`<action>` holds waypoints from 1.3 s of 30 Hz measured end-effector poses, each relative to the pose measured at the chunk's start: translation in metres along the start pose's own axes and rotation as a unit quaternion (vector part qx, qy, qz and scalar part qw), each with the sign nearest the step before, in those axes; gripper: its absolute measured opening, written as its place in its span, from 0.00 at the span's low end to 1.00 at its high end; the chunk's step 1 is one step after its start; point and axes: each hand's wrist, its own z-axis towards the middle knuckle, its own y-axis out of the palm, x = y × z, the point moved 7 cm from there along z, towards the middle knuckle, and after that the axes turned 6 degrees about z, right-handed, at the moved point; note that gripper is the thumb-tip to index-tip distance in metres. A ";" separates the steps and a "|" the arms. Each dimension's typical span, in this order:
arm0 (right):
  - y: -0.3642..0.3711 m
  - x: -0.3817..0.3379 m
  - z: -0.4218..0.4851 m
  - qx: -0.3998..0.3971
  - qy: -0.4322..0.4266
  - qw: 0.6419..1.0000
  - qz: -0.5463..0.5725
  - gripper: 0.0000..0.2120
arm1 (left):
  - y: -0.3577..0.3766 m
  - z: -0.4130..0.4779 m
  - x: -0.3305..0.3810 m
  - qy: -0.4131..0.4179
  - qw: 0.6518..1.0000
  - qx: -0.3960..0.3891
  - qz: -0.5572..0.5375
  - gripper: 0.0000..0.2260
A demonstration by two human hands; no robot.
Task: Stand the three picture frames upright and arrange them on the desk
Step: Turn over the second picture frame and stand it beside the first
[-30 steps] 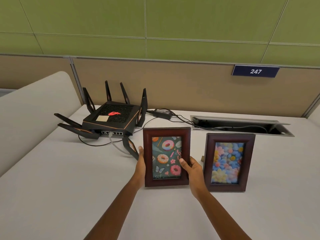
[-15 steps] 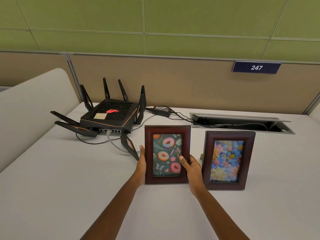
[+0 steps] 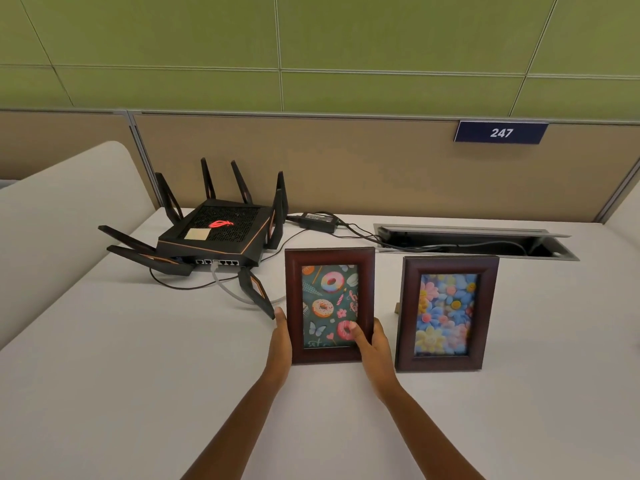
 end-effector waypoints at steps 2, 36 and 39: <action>0.001 0.001 -0.007 0.005 -0.006 1.000 -0.013 0.27 | -0.002 -0.003 -0.002 0.010 1.000 0.015 0.019 0.27; -0.045 0.016 -0.089 -0.156 -0.122 0.896 -0.397 0.30 | 0.010 -0.114 0.004 0.226 0.833 0.277 0.422 0.20; -0.075 0.010 -0.091 -0.175 -0.156 0.865 -0.443 0.28 | 0.044 -0.138 0.001 0.235 0.824 0.232 0.460 0.26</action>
